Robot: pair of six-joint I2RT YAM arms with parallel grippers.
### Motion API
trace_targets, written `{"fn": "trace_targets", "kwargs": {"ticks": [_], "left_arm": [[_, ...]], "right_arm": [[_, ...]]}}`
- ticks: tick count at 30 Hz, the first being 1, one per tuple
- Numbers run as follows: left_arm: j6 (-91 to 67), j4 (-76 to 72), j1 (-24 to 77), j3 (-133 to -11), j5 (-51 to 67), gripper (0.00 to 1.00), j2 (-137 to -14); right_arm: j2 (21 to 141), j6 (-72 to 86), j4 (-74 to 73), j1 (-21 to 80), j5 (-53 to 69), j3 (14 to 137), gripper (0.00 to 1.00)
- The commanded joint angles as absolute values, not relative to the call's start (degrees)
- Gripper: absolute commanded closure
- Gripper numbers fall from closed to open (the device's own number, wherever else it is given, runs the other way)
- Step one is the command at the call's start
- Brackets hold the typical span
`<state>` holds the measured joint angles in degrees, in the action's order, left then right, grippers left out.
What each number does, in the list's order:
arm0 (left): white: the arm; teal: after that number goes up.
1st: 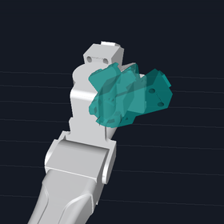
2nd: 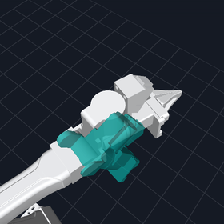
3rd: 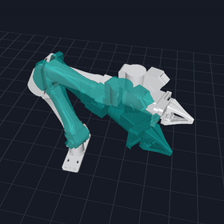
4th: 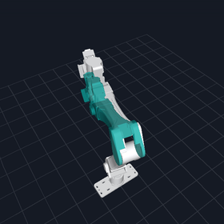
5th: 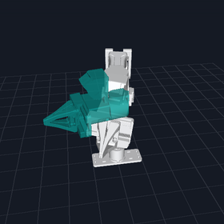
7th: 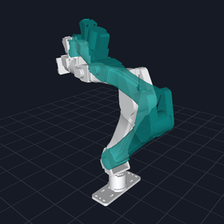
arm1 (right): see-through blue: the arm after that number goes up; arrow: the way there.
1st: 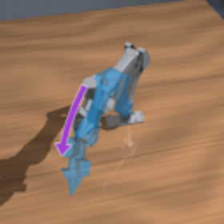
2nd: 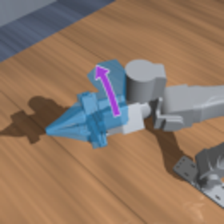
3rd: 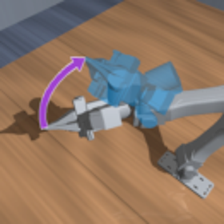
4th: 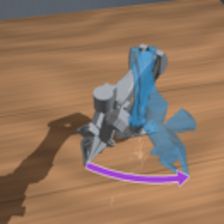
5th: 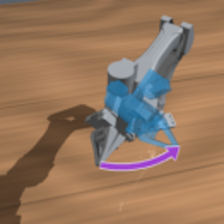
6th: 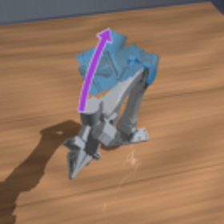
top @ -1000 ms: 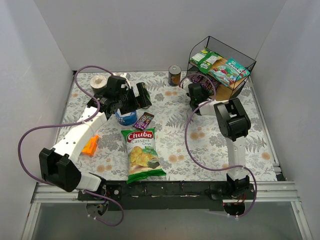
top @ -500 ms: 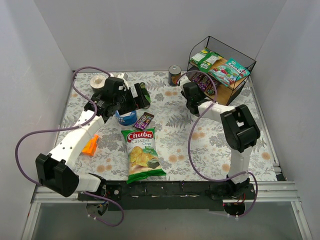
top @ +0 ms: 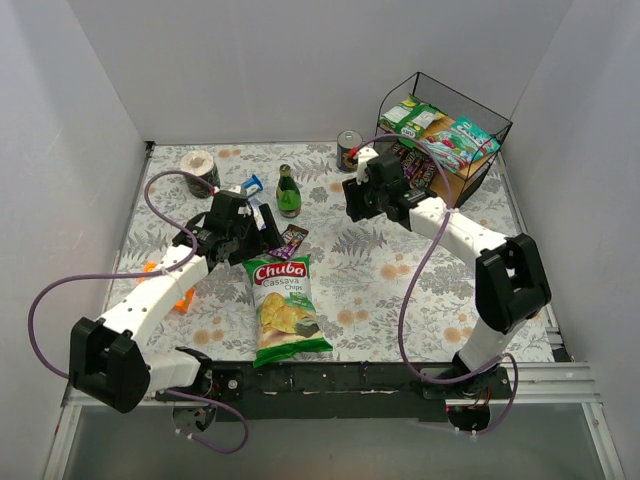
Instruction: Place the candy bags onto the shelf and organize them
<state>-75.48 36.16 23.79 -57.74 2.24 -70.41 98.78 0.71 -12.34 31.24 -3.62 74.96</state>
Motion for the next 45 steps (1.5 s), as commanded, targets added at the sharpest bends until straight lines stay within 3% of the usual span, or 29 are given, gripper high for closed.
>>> {"fn": "trace_targets", "kwargs": {"ticks": [1, 14, 30, 34, 38, 45], "left_arm": [[-78.83, 29.56, 23.55, -53.0, -1.04, 0.16, -69.61], [-80.77, 19.42, 23.55, -53.52, -6.68, 0.5, -80.93], [-79.63, 18.11, 23.64, -50.98, -8.17, 0.52, -85.52], [-79.1, 18.11, 23.73, -51.24, -11.85, 0.52, -81.85], [-78.14, 18.37, 23.73, -52.64, -12.13, 0.45, -76.66], [-79.71, 19.86, 23.73, -51.5, -8.88, 0.33, -67.95]], "right_arm": [[93.26, 11.77, -11.61, 31.46, 10.54, 71.55, 0.42], [87.19, 14.06, -11.51, 34.28, 9.15, 65.48, 0.46], [90.61, 13.1, -14.06, 34.28, 8.18, 68.64, 0.47], [92.02, 13.35, -13.45, 34.36, 10.89, 69.96, 0.47], [95.7, 17.12, -10.64, 35.42, 15.28, 72.06, 0.4], [108.25, 27.77, -1.59, 35.77, 22.4, 73.03, 0.35]]}}
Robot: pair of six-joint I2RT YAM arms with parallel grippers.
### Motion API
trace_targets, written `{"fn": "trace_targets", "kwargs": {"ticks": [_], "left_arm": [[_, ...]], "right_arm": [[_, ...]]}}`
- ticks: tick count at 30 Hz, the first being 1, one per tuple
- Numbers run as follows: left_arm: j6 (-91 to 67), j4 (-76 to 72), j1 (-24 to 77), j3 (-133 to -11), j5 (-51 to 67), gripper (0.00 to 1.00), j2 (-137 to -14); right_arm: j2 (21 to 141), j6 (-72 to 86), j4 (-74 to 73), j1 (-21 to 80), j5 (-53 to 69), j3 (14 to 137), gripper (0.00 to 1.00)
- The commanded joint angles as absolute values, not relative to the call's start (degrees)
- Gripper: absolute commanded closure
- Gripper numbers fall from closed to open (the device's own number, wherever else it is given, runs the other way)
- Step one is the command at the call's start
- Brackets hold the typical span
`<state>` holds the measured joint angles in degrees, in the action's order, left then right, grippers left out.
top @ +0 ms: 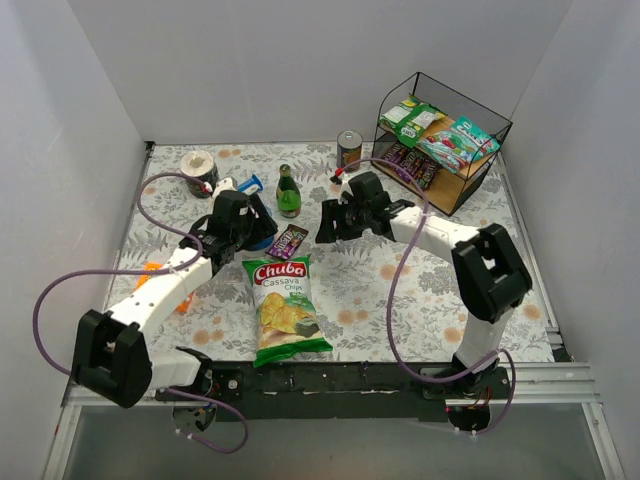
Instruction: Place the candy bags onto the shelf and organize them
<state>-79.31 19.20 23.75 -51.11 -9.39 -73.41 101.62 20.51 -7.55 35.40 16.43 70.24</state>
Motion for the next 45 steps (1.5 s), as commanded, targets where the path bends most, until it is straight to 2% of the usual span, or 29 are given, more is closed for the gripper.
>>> {"fn": "trace_targets", "kwargs": {"ticks": [1, 10, 21, 24, 27, 30, 34, 35, 45], "left_arm": [[-79.8, 20.73, 23.73, -51.42, -8.96, 0.31, -67.16], [-81.47, 24.43, 23.73, -52.29, -9.32, 0.19, -62.58], [-82.09, 27.86, 23.73, -54.23, -10.02, 0.12, -60.38], [-82.18, 28.47, 23.73, -54.58, -10.28, 0.11, -60.12], [-82.0, 29.18, 23.73, -55.02, -10.55, 0.11, -59.94], [-81.83, 29.44, 23.73, -55.02, -10.63, 0.1, -59.85], [-81.65, 29.53, 23.73, -55.11, -10.37, 0.09, -59.94], [-81.65, 29.53, 23.73, -55.19, -10.46, 0.09, -60.03], [-81.39, 30.15, 23.73, -54.93, -10.63, 0.09, -59.68]], "right_arm": [[109.5, 28.3, -1.32, 35.77, 23.02, 73.82, 0.35], [118.21, 36.11, 1.14, 36.21, 21.98, 78.83, 0.34], [128.14, 42.54, -3.33, 36.3, 15.3, 87.18, 0.37], [129.99, 42.45, -4.74, 36.3, 14.59, 88.94, 0.44], [130.69, 42.63, -5.54, 36.3, 14.5, 88.16, 0.56], [130.69, 42.54, -5.45, 36.3, 14.15, 86.75, 0.71], [131.13, 42.45, -5.54, 36.3, 14.06, 86.75, 0.96], [131.39, 42.45, -5.45, 36.3, 14.24, 86.84, 0.99], [125.25, 39.82, -3.87, 35.68, 9.67, 83.06, 0.99]]}}
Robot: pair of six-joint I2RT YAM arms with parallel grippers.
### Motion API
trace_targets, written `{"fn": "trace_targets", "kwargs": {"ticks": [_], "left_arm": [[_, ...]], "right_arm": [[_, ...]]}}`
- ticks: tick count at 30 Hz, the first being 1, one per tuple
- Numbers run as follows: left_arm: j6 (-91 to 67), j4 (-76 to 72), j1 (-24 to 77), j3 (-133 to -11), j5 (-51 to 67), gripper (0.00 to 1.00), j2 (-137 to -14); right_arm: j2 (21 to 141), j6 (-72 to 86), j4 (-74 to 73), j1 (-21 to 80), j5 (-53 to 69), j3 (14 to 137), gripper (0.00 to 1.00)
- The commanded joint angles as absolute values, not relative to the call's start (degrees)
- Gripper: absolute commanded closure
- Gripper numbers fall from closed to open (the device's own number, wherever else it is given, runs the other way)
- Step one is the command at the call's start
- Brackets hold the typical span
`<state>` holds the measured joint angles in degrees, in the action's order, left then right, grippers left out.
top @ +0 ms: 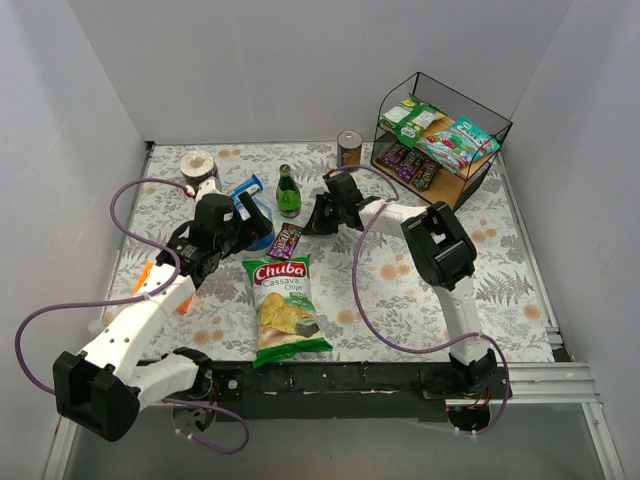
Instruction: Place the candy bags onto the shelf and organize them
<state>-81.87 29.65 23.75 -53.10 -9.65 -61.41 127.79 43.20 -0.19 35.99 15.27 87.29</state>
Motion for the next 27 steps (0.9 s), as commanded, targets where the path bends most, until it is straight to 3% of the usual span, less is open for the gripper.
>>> {"fn": "trace_targets", "kwargs": {"ticks": [1, 8, 9, 10, 13, 18, 27], "left_arm": [[-81.3, 30.15, 23.73, -54.76, -10.63, 0.09, -59.59], [-81.3, 29.79, 23.73, -54.75, -10.72, 0.08, -59.85], [-81.21, 29.79, 23.73, -54.84, -10.64, 0.08, -60.03], [-81.21, 29.71, 23.73, -54.84, -10.72, 0.08, -60.2], [-81.21, 29.88, 23.73, -55.37, -10.81, 0.08, -60.47], [-81.21, 30.58, 23.73, -55.72, -11.25, 0.08, -60.21], [-81.12, 32.08, 23.82, -56.6, -12.13, 0.07, -60.03]], "right_arm": [[124.55, 39.29, -3.87, 35.68, 9.58, 82.71, 0.99], [119.97, 36.13, -1.67, 36.91, 8.26, 80.85, 0.99], [120.14, 35.43, -1.41, 37.78, 8.35, 81.9, 0.96], [120.15, 34.2, -1.06, 38.23, 8.44, 82.35, 0.75], [120.32, 33.05, -0.61, 39.98, 7.56, 84.02, 0.55], [120.41, 33.75, 5.97, 40.78, 8.7, 84.46, 0.52], [129.55, 26.45, -11.06, 43.68, 0.18, 98.79, 0.34]]}}
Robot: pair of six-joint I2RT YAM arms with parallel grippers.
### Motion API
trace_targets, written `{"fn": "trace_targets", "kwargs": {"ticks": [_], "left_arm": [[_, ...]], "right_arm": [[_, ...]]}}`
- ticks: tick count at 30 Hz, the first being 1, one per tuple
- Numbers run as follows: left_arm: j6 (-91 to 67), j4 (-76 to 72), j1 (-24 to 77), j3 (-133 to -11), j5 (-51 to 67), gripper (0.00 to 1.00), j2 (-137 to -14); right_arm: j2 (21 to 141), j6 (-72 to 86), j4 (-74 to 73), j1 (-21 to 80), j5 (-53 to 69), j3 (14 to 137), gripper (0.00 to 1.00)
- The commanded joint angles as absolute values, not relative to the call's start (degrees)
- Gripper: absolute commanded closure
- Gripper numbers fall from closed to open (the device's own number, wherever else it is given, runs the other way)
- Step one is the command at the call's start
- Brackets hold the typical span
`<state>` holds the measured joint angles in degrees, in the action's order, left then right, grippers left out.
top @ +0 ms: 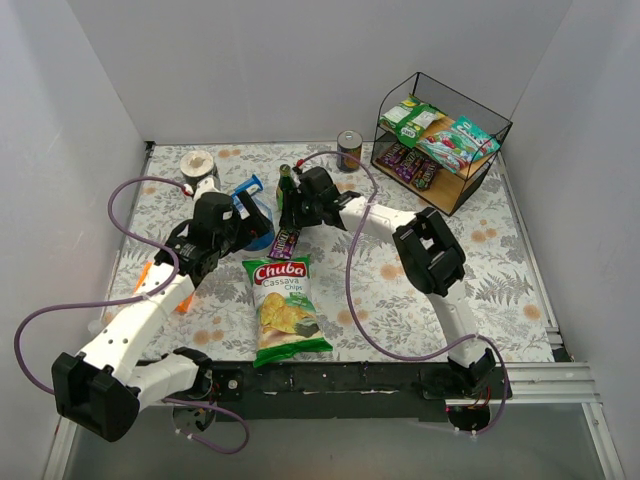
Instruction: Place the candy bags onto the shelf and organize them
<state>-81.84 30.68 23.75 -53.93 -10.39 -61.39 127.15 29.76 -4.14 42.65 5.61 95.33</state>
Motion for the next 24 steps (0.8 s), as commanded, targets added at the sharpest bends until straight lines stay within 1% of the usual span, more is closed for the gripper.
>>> {"fn": "trace_targets", "kwargs": {"ticks": [1, 7, 13, 19, 24], "left_arm": [[-81.04, 32.17, 23.73, -56.78, -12.22, 0.07, -60.12], [-80.95, 32.69, 23.73, -56.95, -12.13, 0.06, -59.77], [-81.04, 32.96, 23.73, -56.69, -12.13, 0.06, -59.15], [-81.04, 32.87, 23.73, -55.72, -12.13, 0.06, -57.92], [-81.21, 32.34, 23.73, -55.28, -11.6, 0.06, -57.66]], "right_arm": [[129.81, 26.63, -11.25, 44.12, 0.18, 98.62, 0.32], [131.66, 26.72, -13.1, 45.61, -5.18, 98.27, 0.31], [131.84, 24.0, -16.52, 46.58, -14.58, 96.77, 0.32], [126.05, 19.34, -16.27, 46.32, -27.75, 87.46, 0.32], [122.18, 19.69, -15.03, 44.3, -29.53, 80.96, 0.32]]}}
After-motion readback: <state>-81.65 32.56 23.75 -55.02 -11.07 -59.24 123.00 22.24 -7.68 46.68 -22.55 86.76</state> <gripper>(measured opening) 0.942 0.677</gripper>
